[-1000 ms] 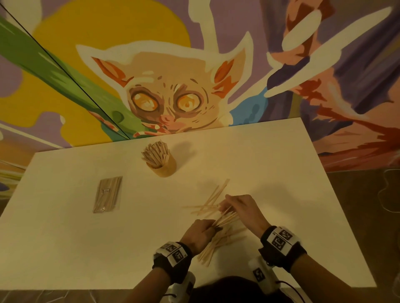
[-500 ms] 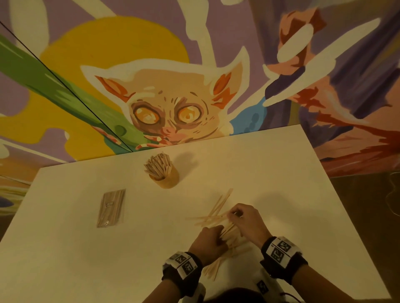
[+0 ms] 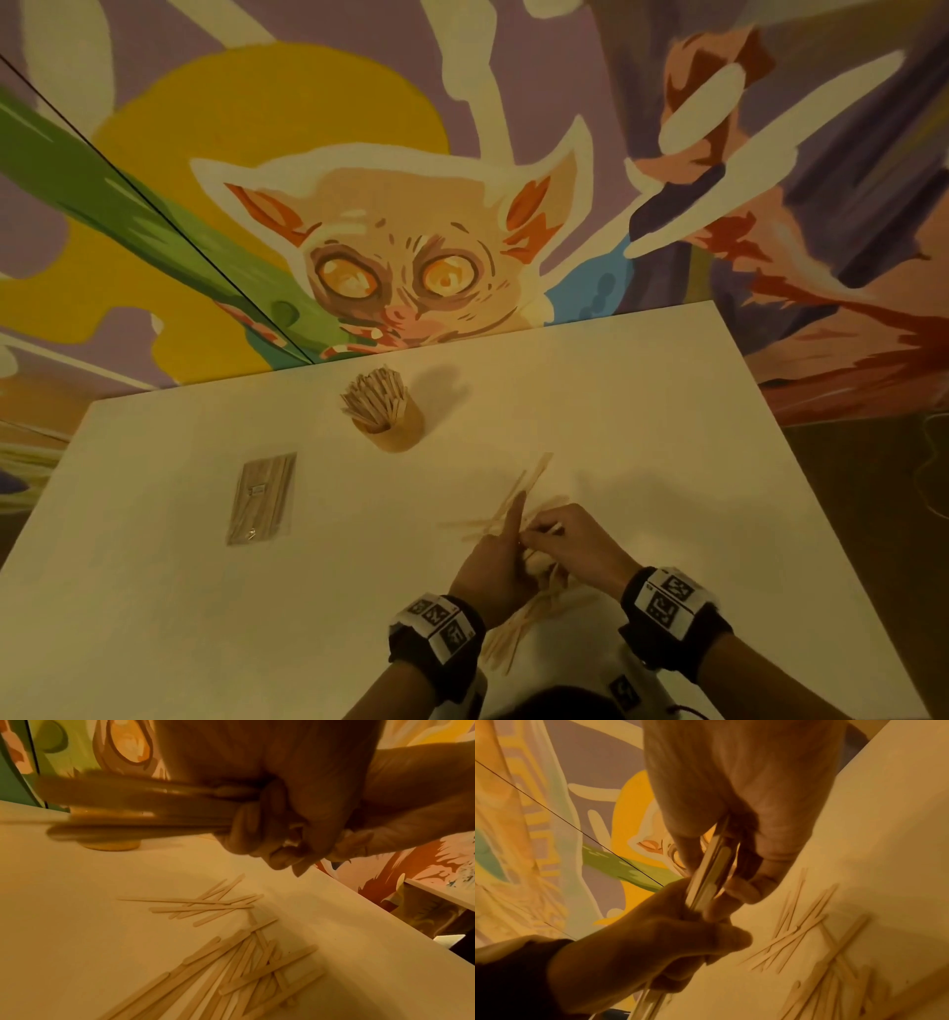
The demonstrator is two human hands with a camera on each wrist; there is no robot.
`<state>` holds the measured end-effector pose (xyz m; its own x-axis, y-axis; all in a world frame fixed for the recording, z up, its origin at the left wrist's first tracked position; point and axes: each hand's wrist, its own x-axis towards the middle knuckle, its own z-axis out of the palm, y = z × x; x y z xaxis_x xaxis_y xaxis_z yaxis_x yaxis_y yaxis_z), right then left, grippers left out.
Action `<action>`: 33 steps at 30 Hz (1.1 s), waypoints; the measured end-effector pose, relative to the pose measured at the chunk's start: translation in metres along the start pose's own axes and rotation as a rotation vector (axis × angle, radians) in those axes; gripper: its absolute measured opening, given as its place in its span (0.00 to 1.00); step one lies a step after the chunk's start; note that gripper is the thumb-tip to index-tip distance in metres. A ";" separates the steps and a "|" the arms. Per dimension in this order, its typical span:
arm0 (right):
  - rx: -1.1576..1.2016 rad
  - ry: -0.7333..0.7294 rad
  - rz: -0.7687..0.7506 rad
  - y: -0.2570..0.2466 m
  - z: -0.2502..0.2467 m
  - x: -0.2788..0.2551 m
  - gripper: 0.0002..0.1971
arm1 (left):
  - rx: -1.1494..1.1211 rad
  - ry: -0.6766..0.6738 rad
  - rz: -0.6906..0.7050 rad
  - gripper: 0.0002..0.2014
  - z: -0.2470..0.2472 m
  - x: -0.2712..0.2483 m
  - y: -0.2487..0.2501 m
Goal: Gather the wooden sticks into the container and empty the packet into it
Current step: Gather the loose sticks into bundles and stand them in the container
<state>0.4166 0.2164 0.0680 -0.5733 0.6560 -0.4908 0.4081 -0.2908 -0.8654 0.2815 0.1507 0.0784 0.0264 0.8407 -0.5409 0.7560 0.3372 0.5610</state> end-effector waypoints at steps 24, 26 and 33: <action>0.464 0.033 0.125 0.032 -0.022 -0.011 0.07 | 0.099 -0.045 -0.043 0.23 -0.009 -0.004 -0.036; 0.515 0.039 0.134 0.034 -0.028 -0.012 0.08 | -0.066 -0.007 -0.063 0.20 -0.014 -0.009 -0.046; 0.610 0.045 0.157 0.025 -0.019 -0.008 0.09 | -0.736 0.219 -0.145 0.11 -0.013 -0.020 -0.041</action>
<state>0.4451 0.2168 0.0525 -0.5034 0.5986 -0.6231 -0.0013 -0.7217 -0.6923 0.2415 0.1257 0.0746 -0.2269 0.8051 -0.5480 0.1115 0.5805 0.8066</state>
